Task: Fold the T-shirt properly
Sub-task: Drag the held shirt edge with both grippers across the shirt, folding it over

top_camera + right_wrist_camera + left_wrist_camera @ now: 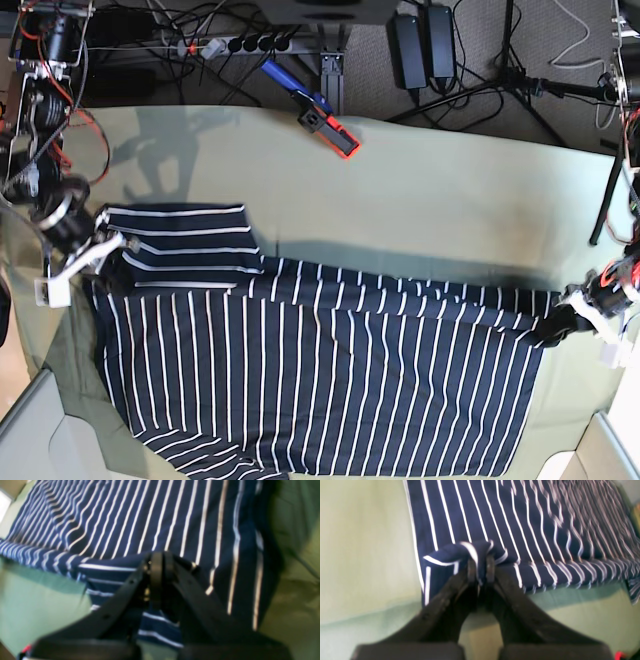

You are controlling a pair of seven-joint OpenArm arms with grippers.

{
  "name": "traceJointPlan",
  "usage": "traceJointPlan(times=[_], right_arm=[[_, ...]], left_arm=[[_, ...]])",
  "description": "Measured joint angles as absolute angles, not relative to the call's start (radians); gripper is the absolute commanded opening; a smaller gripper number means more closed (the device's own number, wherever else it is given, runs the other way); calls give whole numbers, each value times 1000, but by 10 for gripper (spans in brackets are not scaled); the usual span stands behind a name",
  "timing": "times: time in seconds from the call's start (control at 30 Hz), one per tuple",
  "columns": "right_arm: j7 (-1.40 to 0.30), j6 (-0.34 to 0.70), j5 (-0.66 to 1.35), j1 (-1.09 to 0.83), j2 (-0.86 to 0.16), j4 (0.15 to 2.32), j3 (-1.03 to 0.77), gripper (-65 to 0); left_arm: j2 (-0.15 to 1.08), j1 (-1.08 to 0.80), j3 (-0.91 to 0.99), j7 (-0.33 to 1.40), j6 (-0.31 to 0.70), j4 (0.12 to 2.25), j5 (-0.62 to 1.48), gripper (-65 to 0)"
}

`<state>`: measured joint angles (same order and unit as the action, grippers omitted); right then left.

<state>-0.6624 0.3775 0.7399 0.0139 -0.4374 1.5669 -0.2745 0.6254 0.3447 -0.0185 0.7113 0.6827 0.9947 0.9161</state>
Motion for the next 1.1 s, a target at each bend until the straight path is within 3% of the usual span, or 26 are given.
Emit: traceJointPlan(times=[0.5, 0.8, 0.93, 1.03, 1.1], right_arm=[[-646, 377, 612, 424, -435, 1172, -42, -650], [-525, 378, 557, 475, -432, 1042, -37, -649], [-508, 378, 555, 474, -430, 1023, -37, -211], [-509, 377, 553, 475, -430, 1023, -40, -203], [-573, 377, 553, 474, -429, 1026, -67, -203]], left_arm=[[546, 552, -71, 506, 684, 672, 762, -650], [543, 554, -71, 493, 684, 672, 740, -388], [544, 554, -71, 492, 684, 672, 741, -302], [545, 554, -71, 506, 684, 672, 744, -302], [551, 559, -59, 635, 682, 672, 781, -302]])
